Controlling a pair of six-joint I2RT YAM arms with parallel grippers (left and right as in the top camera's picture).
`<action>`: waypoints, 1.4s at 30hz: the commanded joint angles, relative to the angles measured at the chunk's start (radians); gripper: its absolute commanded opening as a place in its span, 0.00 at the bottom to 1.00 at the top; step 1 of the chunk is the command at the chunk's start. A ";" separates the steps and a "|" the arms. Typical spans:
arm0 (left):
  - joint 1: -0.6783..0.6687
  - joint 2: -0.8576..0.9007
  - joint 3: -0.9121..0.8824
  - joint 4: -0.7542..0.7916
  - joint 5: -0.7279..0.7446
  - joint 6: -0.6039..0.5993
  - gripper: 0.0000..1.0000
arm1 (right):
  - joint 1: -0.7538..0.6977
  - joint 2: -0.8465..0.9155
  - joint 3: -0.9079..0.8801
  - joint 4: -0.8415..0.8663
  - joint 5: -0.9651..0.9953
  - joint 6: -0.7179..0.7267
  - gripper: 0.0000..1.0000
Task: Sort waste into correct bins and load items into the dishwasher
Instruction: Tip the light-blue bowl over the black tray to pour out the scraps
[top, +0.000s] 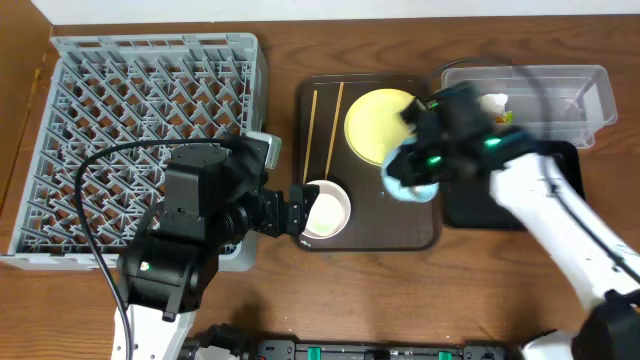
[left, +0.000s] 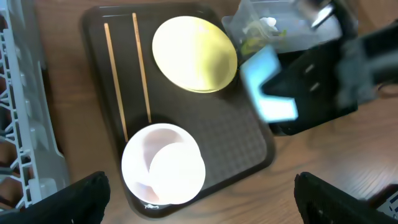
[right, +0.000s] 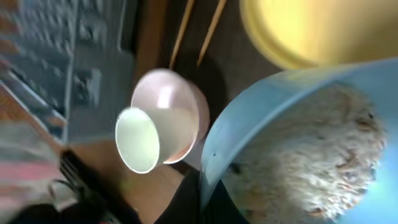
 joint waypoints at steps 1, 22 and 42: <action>0.000 0.000 0.023 0.000 0.016 -0.009 0.96 | -0.147 0.005 -0.026 -0.003 -0.198 -0.017 0.01; 0.000 0.001 0.023 0.000 0.016 -0.009 0.95 | -0.742 0.016 -0.440 0.620 -0.998 -0.091 0.01; 0.000 0.006 0.023 0.000 0.016 -0.009 0.95 | -0.724 0.016 -0.442 0.642 -0.789 0.092 0.01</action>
